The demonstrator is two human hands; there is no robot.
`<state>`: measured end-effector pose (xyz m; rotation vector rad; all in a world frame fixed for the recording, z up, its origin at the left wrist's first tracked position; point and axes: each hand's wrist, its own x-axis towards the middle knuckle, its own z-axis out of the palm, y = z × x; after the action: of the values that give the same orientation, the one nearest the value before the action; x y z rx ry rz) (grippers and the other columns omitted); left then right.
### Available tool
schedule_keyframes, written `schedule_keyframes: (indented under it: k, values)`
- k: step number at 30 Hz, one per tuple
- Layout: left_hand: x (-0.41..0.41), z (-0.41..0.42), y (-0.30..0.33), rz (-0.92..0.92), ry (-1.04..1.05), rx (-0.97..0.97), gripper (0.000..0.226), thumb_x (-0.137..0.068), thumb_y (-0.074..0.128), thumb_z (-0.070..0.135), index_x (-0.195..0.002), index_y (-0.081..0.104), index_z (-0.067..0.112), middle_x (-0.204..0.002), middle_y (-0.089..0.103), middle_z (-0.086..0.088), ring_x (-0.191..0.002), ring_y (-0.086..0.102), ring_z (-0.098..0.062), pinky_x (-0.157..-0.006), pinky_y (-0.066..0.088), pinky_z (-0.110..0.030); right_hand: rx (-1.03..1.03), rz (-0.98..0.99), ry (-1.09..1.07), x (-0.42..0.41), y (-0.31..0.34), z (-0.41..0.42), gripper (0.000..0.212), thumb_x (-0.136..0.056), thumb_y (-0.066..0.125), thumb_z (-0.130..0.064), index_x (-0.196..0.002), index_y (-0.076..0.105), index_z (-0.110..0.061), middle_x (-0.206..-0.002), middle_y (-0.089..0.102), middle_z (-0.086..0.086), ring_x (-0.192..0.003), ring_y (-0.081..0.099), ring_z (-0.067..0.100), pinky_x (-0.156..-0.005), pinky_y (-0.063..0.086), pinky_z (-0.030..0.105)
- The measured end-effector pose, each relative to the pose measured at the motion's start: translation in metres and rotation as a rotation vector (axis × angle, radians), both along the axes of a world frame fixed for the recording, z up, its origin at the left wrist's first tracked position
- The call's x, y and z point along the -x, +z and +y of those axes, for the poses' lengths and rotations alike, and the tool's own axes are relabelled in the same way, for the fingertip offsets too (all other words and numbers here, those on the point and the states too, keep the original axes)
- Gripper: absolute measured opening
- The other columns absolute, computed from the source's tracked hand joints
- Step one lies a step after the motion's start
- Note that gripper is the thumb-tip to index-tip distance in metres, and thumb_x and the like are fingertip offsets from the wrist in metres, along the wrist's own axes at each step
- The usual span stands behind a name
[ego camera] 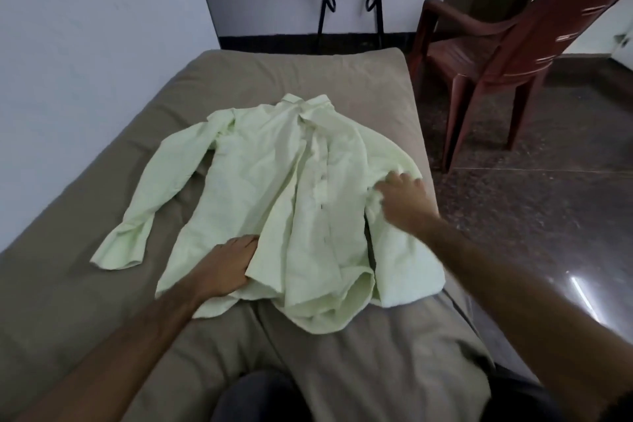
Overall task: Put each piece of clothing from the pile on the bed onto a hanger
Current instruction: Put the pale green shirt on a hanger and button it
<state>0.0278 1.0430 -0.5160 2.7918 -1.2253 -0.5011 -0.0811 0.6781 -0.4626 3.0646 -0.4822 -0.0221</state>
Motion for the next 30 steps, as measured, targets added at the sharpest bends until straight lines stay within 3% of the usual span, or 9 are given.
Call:
schedule_keyframes:
  k: [3, 5, 8, 10, 12, 15, 19, 24, 30]
  values:
    - [0.02, 0.028, 0.005, 0.02, 0.017, -0.08, 0.078, -0.078, 0.025, 0.049, -0.154, 0.028, 0.027, -0.162, 0.023, 0.007, -0.145, 0.032, -0.019, -0.113, 0.035, -0.041, -0.425, 0.188, 0.019, 0.058, -0.007, 0.076, 0.083, -0.085, 0.043, -0.079, -0.149, 0.034, -0.028, -0.142, 0.052, 0.0, -0.125, 0.054, 0.026, -0.105, 0.039, 0.046]
    - [0.029, 0.044, 0.006, 0.046, 0.048, -0.118, 0.085, -0.076, 0.026, 0.057, -0.157, 0.019, 0.033, -0.166, 0.01, 0.009, -0.151, 0.019, -0.015, -0.118, 0.029, -0.04, -0.299, 0.245, 0.039, 0.093, -0.024, 0.107, 0.105, -0.071, 0.035, -0.089, -0.156, 0.015, -0.032, -0.141, 0.048, -0.001, -0.123, 0.052, 0.028, -0.102, 0.038, 0.046]
    - [0.043, 0.059, 0.003, 0.008, 0.042, -0.111, 0.084, -0.081, 0.03, 0.063, -0.158, 0.014, 0.035, -0.167, 0.011, 0.004, -0.151, 0.019, -0.018, -0.117, 0.031, -0.041, -0.242, 0.137, 0.087, 0.108, -0.041, 0.106, 0.063, -0.093, 0.047, -0.048, -0.15, 0.021, -0.039, -0.123, 0.061, -0.002, -0.11, 0.06, 0.026, -0.09, 0.04, 0.04]
    - [0.049, 0.061, 0.001, -0.038, 0.078, -0.088, 0.071, -0.09, 0.048, 0.04, -0.157, 0.023, 0.031, -0.162, 0.024, -0.001, -0.146, 0.031, -0.022, -0.111, 0.039, -0.041, -0.379, 0.085, 0.023, 0.109, -0.031, 0.089, 0.055, -0.093, 0.052, -0.026, -0.144, 0.037, -0.039, -0.121, 0.066, 0.001, -0.11, 0.063, 0.027, -0.089, 0.044, 0.037]
    - [0.051, 0.06, -0.002, -0.131, 0.097, -0.072, 0.064, -0.09, 0.057, 0.018, -0.15, 0.035, 0.026, -0.145, 0.043, -0.002, -0.127, 0.048, -0.024, -0.092, 0.052, -0.042, -0.379, 0.036, -0.053, 0.112, -0.01, 0.066, 0.051, -0.09, 0.055, -0.019, -0.137, 0.05, -0.037, -0.126, 0.065, 0.002, -0.112, 0.062, 0.028, -0.089, 0.046, 0.037]
    - [0.05, 0.057, -0.008, -0.357, 0.008, -0.102, 0.052, -0.072, 0.08, 0.012, -0.118, 0.058, 0.019, -0.098, 0.056, -0.004, -0.08, 0.061, -0.025, -0.053, 0.051, -0.035, -0.045, 0.075, 0.0, 0.127, 0.023, 0.034, 0.042, -0.092, 0.052, -0.014, -0.128, 0.053, -0.034, -0.121, 0.064, -0.005, -0.111, 0.062, 0.022, -0.091, 0.041, 0.038]
    - [0.043, 0.06, 0.0, -0.516, -0.045, -0.091, 0.054, -0.04, 0.085, -0.006, -0.085, 0.061, 0.013, -0.071, 0.052, -0.004, -0.054, 0.054, -0.026, -0.038, 0.036, -0.028, 0.107, 0.169, 0.003, 0.141, 0.033, 0.023, 0.039, -0.093, 0.054, -0.015, -0.128, 0.047, -0.03, -0.114, 0.062, -0.005, -0.102, 0.063, 0.02, -0.088, 0.04, 0.039]
    - [0.042, 0.086, 0.0, -0.468, 0.073, -0.045, 0.041, -0.057, 0.076, 0.002, -0.093, 0.06, 0.011, -0.083, 0.055, -0.007, -0.065, 0.056, -0.031, -0.051, 0.048, -0.038, 0.241, -0.08, 0.209, 0.148, 0.001, 0.075, 0.066, -0.069, 0.076, -0.015, -0.13, 0.052, -0.023, -0.114, 0.053, 0.002, -0.097, 0.054, 0.027, -0.08, 0.048, 0.044]
    - [0.044, 0.114, -0.016, -0.264, 0.448, 0.044, 0.036, -0.09, 0.059, 0.032, -0.122, 0.05, 0.018, -0.117, 0.055, -0.008, -0.104, 0.056, -0.035, -0.083, 0.048, -0.046, 0.145, -0.107, 0.631, 0.162, -0.046, 0.138, 0.039, -0.08, 0.058, -0.023, -0.119, 0.056, -0.023, -0.108, 0.053, 0.0, -0.088, 0.052, 0.022, -0.075, 0.047, 0.038]
